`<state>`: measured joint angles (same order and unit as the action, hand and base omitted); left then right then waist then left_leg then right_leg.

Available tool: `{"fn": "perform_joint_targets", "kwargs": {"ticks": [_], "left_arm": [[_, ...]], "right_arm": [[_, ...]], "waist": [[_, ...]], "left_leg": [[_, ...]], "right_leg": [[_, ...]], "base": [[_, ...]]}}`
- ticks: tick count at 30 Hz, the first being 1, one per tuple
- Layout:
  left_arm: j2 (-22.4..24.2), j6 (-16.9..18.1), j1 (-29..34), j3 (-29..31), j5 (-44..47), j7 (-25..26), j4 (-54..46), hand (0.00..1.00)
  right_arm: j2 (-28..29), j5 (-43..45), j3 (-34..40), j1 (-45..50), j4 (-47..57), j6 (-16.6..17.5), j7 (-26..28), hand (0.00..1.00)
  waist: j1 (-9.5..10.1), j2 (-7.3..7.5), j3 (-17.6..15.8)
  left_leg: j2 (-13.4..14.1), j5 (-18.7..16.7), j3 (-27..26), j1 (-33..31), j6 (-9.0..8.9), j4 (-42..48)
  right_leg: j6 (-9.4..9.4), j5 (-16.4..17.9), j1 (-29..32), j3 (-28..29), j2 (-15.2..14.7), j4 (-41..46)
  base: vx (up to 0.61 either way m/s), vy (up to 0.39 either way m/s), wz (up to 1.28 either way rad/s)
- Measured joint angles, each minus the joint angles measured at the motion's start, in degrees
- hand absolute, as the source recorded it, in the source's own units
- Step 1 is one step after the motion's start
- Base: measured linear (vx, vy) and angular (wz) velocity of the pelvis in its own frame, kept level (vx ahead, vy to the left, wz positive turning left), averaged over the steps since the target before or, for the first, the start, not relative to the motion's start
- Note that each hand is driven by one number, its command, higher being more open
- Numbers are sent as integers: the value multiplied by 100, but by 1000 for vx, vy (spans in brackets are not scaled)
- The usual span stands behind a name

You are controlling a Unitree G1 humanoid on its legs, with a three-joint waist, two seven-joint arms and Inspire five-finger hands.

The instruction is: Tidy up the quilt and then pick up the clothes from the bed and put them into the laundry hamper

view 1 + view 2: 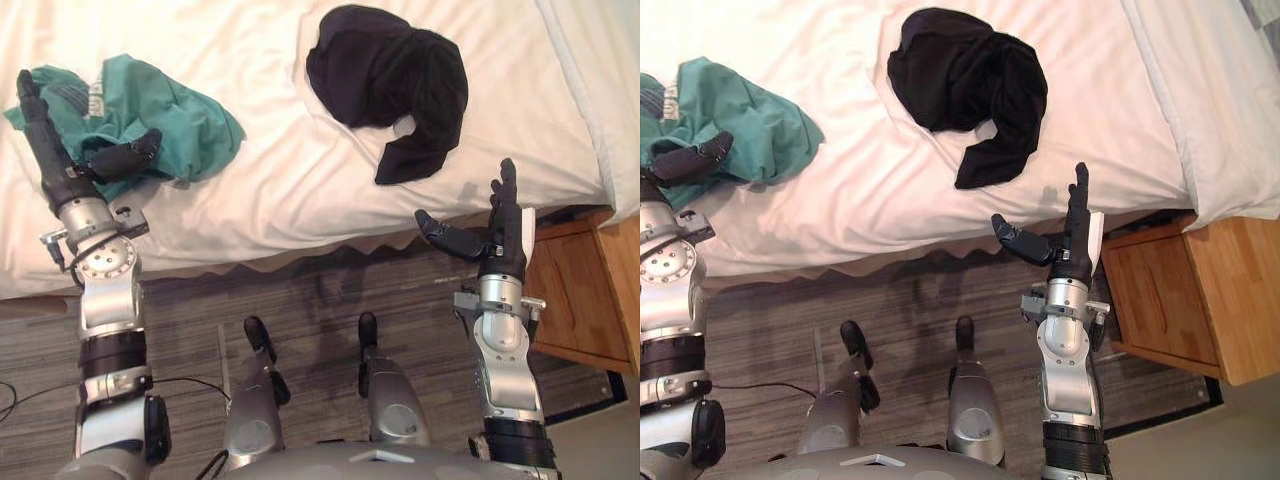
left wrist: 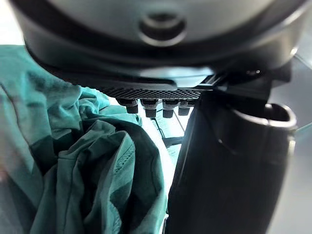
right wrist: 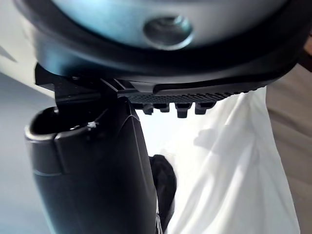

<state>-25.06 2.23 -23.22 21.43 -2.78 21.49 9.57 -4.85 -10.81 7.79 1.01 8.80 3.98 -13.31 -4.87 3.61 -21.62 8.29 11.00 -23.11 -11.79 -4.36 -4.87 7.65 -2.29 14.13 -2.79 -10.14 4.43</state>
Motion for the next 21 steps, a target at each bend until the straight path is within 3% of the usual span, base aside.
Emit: {"fn": "perform_joint_targets", "kwargs": {"ticks": [3,6,8,12,17,21], "left_arm": [[-113,-13,-15,5,-12,-1,215,0],[-299,4,-249,-33,-315,-14,1081,0],[-594,209,-451,-15,-681,23,1828,0],[-799,282,-580,179,-690,-36,2249,0],[-371,299,-386,367,-594,-41,2222,0],[412,534,687,369,-288,-66,1220,0]], "right_arm": [[0,0,35,37,17,0,-2,100],[0,1,51,48,65,0,-2,100],[1,2,26,64,126,30,-2,100],[9,2,-168,112,324,34,2,100],[7,-7,-277,273,793,42,6,100],[-13,-24,-275,268,1425,62,-80,100]], "waist": [[-2,16,-27],[-8,37,-173],[12,107,-215],[-5,137,-231],[-3,136,-230],[3,94,-151]], "left_leg": [[39,41,-8,-178,-11,3],[44,59,-12,-187,3,5],[61,59,-64,-188,2,5],[82,58,-122,-146,1,5],[129,21,-97,106,-44,3],[117,-41,-20,238,-68,-4]], "right_leg": [[13,-56,158,10,41,-65],[13,-78,187,58,48,-67],[22,-131,183,142,72,-162],[30,-143,178,182,95,-175],[37,-138,-112,133,139,-221],[71,-66,-321,37,119,-263]], "base": [[7,-30,-4],[7,-5,-4],[4,-7,-13],[5,-13,-10],[24,-22,0],[21,-12,9]]}}
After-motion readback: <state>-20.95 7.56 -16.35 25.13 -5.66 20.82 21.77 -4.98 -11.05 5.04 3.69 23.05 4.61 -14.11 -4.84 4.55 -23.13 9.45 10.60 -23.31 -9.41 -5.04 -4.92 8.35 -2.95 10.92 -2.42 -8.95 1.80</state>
